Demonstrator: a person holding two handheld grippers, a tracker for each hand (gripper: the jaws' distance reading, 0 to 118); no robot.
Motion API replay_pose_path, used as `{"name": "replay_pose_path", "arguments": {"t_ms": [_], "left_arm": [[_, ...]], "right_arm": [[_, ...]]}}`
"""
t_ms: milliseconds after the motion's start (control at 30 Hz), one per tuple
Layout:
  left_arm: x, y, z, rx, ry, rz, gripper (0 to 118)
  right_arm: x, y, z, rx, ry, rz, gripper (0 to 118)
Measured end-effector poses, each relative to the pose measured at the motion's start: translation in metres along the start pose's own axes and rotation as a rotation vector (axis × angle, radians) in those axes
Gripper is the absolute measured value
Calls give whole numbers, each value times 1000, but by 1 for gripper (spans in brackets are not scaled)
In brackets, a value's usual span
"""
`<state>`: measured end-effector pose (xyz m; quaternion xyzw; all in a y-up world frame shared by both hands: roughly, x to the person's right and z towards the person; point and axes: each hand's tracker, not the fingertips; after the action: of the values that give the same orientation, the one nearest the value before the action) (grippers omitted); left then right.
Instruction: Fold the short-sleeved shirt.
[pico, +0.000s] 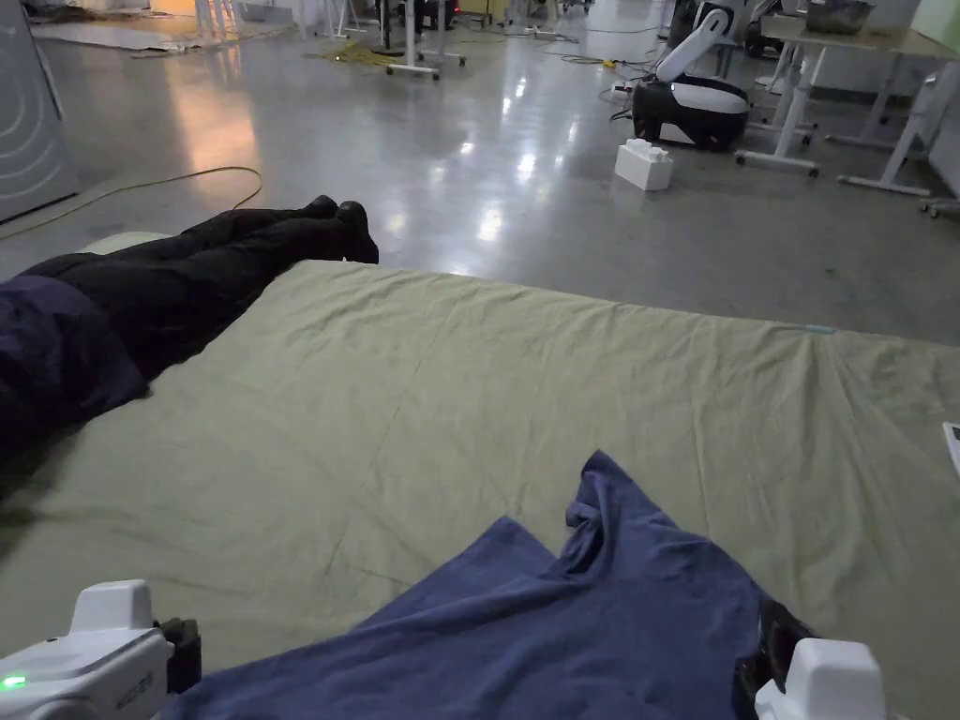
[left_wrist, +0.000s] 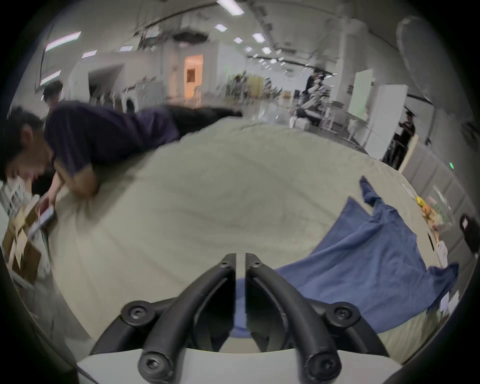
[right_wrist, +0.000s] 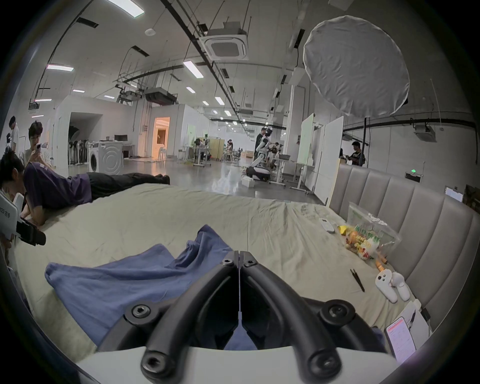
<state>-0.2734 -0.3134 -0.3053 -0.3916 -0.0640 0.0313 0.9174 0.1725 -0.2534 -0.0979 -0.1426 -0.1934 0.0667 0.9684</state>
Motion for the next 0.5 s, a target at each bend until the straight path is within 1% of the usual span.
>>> {"name": "replay_pose_path", "arguments": {"t_ms": [33,67,100,133,167,200,267,333,400,500], "left_arm": [[-5,0,-5,-28,22,-5,32],[-11,0,-15,-63,19,5,35],[-15,-1,-23,-95,-5,19,35],[-18,-1,-29,-122,-20,38,44],[-20,-2,-37,-155,-22,63,58],[-22,-4,-44,-176,-14,69,65],[-23,-8,-55,-194,8,66,67],[-22,-14,-67,-248,35,55,67],[-21,-18,-72,-220,28,24,67],[-12,-15,-69,-214,55,-7,66]], "right_arm": [[-1,-2,-2,-11,4,-3,2],[-3,-3,-3,-20,8,-2,2],[-5,-4,-4,-30,11,3,2],[-6,-6,-5,-35,14,6,2],[-7,-7,-6,-41,16,10,2],[-8,-8,-7,-45,18,14,2],[-9,-11,-9,-57,22,27,2],[-9,-14,-10,-68,24,35,2],[-10,-17,-12,-81,25,42,2],[-11,-21,-15,-98,26,47,2]]}}
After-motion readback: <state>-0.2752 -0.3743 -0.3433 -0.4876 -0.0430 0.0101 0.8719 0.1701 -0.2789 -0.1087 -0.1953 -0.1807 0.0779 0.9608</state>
